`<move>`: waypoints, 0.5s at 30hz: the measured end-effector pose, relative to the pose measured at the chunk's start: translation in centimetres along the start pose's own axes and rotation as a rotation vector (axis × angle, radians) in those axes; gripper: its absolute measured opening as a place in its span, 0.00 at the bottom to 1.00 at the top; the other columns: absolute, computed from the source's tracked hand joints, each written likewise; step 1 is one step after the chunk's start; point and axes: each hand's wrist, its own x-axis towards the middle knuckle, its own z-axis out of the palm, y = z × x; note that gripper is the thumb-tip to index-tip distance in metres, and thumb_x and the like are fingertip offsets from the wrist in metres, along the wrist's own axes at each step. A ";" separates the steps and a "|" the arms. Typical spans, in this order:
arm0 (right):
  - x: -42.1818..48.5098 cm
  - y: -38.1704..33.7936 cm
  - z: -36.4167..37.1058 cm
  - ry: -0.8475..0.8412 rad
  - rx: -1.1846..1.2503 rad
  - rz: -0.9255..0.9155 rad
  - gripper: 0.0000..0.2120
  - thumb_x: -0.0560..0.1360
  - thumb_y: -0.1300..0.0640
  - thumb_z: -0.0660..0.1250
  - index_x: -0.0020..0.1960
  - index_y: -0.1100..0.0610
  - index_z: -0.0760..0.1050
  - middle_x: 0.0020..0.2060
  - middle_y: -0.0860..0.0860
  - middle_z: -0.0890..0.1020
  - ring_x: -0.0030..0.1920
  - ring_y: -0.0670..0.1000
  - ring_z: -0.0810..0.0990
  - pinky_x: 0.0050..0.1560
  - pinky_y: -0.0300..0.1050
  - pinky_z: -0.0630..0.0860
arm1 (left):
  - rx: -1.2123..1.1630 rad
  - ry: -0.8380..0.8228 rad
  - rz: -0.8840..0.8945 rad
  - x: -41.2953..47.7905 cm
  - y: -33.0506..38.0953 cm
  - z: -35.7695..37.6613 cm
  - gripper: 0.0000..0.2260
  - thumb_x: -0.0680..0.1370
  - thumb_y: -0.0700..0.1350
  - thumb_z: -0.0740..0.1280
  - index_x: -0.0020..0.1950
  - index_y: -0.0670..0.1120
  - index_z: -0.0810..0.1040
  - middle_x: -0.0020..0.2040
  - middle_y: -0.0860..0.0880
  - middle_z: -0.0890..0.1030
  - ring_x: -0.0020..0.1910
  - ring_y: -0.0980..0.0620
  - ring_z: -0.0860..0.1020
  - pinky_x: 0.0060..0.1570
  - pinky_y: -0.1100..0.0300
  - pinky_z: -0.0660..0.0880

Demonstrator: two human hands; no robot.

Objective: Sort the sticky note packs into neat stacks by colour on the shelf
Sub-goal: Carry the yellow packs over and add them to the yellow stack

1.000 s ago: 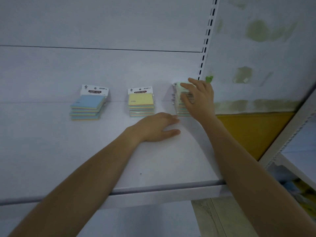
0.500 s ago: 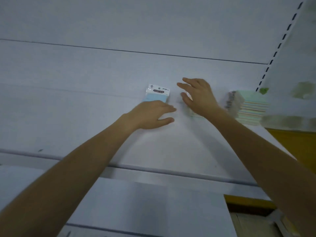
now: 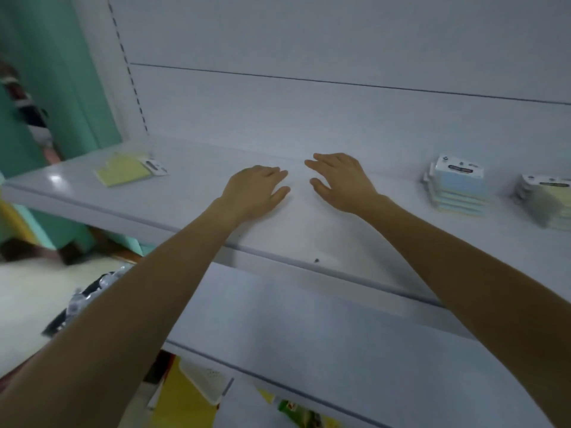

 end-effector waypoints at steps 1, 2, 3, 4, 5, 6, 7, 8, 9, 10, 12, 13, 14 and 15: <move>1.4 -1.3 0.6 -0.012 0.000 -0.020 0.22 0.79 0.50 0.54 0.72 0.52 0.62 0.73 0.52 0.65 0.73 0.54 0.61 0.74 0.52 0.54 | 0.009 -0.007 -0.015 -0.2 -1.7 0.1 0.22 0.81 0.54 0.51 0.74 0.49 0.60 0.75 0.48 0.64 0.73 0.48 0.63 0.69 0.53 0.62; 2.8 -2.5 1.3 -0.022 0.003 -0.039 0.22 0.79 0.50 0.54 0.72 0.52 0.62 0.73 0.52 0.64 0.73 0.54 0.61 0.74 0.52 0.54 | 0.019 -0.008 -0.026 -0.3 -3.5 0.2 0.22 0.81 0.54 0.51 0.74 0.49 0.60 0.75 0.48 0.64 0.73 0.48 0.63 0.69 0.53 0.62; 4.2 -3.7 1.9 -0.032 0.010 -0.059 0.22 0.79 0.50 0.54 0.72 0.52 0.61 0.73 0.52 0.64 0.73 0.54 0.61 0.73 0.51 0.54 | 0.026 -0.002 -0.038 -0.3 -5.2 0.3 0.22 0.81 0.54 0.51 0.74 0.49 0.61 0.75 0.48 0.64 0.73 0.48 0.63 0.69 0.53 0.62; 5.7 -4.7 2.6 -0.044 0.013 -0.079 0.22 0.79 0.50 0.54 0.72 0.52 0.61 0.73 0.52 0.64 0.73 0.54 0.61 0.73 0.51 0.54 | 0.030 0.008 -0.054 -0.2 -7.0 0.4 0.22 0.81 0.53 0.51 0.74 0.49 0.61 0.75 0.48 0.64 0.73 0.48 0.63 0.70 0.54 0.62; 7.1 -5.8 3.3 -0.054 0.013 -0.099 0.22 0.79 0.50 0.54 0.72 0.52 0.61 0.74 0.52 0.63 0.73 0.54 0.61 0.73 0.50 0.54 | 0.035 0.015 -0.077 -0.2 -8.8 0.5 0.22 0.81 0.53 0.51 0.73 0.49 0.61 0.75 0.48 0.64 0.73 0.48 0.63 0.70 0.53 0.62; 8.4 -6.7 3.9 -0.057 0.011 -0.118 0.22 0.79 0.50 0.53 0.72 0.52 0.61 0.74 0.52 0.63 0.73 0.54 0.61 0.73 0.50 0.54 | 0.042 0.018 -0.103 -0.2 -10.6 0.5 0.22 0.81 0.53 0.52 0.73 0.48 0.62 0.75 0.47 0.65 0.73 0.48 0.63 0.70 0.53 0.62; 9.9 -7.7 4.5 -0.055 0.012 -0.136 0.22 0.80 0.50 0.53 0.72 0.52 0.61 0.74 0.52 0.63 0.73 0.54 0.61 0.73 0.50 0.54 | 0.047 0.021 -0.129 -0.2 -12.4 0.4 0.22 0.81 0.53 0.52 0.73 0.48 0.62 0.74 0.47 0.65 0.73 0.47 0.63 0.70 0.53 0.62; 11.3 -8.6 4.9 -0.056 0.018 -0.150 0.22 0.80 0.50 0.53 0.72 0.52 0.60 0.74 0.52 0.63 0.73 0.55 0.61 0.73 0.50 0.55 | 0.044 0.029 -0.158 -0.3 -14.2 0.3 0.21 0.81 0.53 0.52 0.73 0.48 0.62 0.74 0.47 0.65 0.73 0.47 0.64 0.70 0.52 0.62; 12.6 -9.5 5.3 -0.063 0.028 -0.157 0.22 0.80 0.51 0.53 0.72 0.52 0.60 0.74 0.52 0.63 0.73 0.55 0.61 0.72 0.49 0.56 | 0.038 0.034 -0.188 -0.4 -15.9 0.2 0.21 0.81 0.53 0.53 0.73 0.48 0.63 0.74 0.47 0.66 0.73 0.47 0.64 0.69 0.52 0.63; 13.9 -10.4 5.7 -0.076 0.047 -0.159 0.22 0.80 0.50 0.53 0.72 0.52 0.60 0.73 0.53 0.63 0.72 0.55 0.62 0.72 0.49 0.57 | 0.029 0.026 -0.218 -0.6 -17.7 0.1 0.21 0.81 0.53 0.53 0.72 0.48 0.64 0.74 0.48 0.66 0.73 0.47 0.64 0.69 0.51 0.63; 16.3 -12.4 6.6 -0.113 0.094 -0.168 0.22 0.80 0.50 0.53 0.72 0.52 0.60 0.73 0.53 0.64 0.72 0.56 0.62 0.71 0.49 0.57 | 0.045 -0.024 -0.285 -1.3 -21.7 0.1 0.21 0.80 0.54 0.53 0.72 0.49 0.65 0.74 0.48 0.66 0.73 0.48 0.63 0.68 0.50 0.63; 17.3 -13.5 7.0 -0.119 0.110 -0.181 0.22 0.80 0.49 0.53 0.72 0.51 0.60 0.73 0.52 0.64 0.72 0.56 0.62 0.71 0.49 0.57 | 0.055 -0.046 -0.319 -1.7 -23.6 0.2 0.21 0.80 0.55 0.53 0.71 0.49 0.65 0.73 0.48 0.66 0.72 0.47 0.64 0.68 0.49 0.63; 18.0 -14.3 7.3 -0.117 0.131 -0.193 0.22 0.80 0.49 0.54 0.72 0.51 0.60 0.73 0.52 0.64 0.72 0.55 0.62 0.71 0.49 0.57 | 0.054 -0.068 -0.351 -2.2 -25.1 0.2 0.21 0.80 0.56 0.52 0.70 0.49 0.66 0.73 0.48 0.67 0.72 0.46 0.64 0.68 0.48 0.64; 18.8 -15.4 7.7 -0.113 0.166 -0.203 0.22 0.79 0.48 0.54 0.72 0.51 0.61 0.73 0.52 0.64 0.72 0.55 0.62 0.71 0.48 0.58 | 0.041 -0.084 -0.384 -2.6 -26.6 0.1 0.22 0.79 0.56 0.51 0.69 0.49 0.68 0.72 0.47 0.69 0.71 0.45 0.65 0.68 0.47 0.65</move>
